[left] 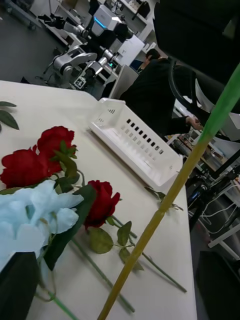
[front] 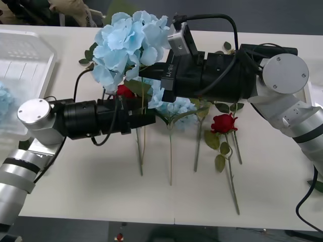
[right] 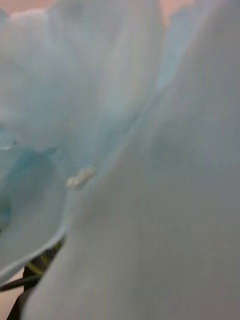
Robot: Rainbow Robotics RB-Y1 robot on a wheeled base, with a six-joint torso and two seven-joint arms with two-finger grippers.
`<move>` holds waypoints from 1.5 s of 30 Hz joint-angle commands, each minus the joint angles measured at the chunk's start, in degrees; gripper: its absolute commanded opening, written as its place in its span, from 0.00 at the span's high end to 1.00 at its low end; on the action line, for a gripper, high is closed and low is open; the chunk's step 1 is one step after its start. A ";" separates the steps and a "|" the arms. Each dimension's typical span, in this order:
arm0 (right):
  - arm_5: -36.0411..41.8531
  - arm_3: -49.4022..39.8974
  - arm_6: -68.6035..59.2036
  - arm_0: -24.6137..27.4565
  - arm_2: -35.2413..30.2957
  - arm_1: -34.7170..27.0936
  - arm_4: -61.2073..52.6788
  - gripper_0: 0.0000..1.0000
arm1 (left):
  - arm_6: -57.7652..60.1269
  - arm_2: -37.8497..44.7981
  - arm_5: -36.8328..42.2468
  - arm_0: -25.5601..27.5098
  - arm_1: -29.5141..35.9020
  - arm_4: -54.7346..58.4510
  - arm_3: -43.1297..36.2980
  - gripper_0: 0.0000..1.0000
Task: Put the red flowers into the right box and the blue flowers into the left box
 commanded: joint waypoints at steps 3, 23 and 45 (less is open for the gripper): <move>0.08 -1.99 1.30 -1.24 -0.81 -1.04 -0.79 1.00 | -0.33 -1.21 -1.78 -2.57 0.73 1.18 -1.15 1.00; 0.25 -1.99 1.30 -1.24 -0.81 -2.01 -0.44 0.22 | -0.33 -1.03 -3.45 -2.74 2.13 4.17 -1.50 1.00; 17.13 3.90 1.30 -1.24 -9.08 -3.77 -0.79 0.00 | -0.33 -0.42 -1.60 -2.04 23.58 4.61 -1.50 1.00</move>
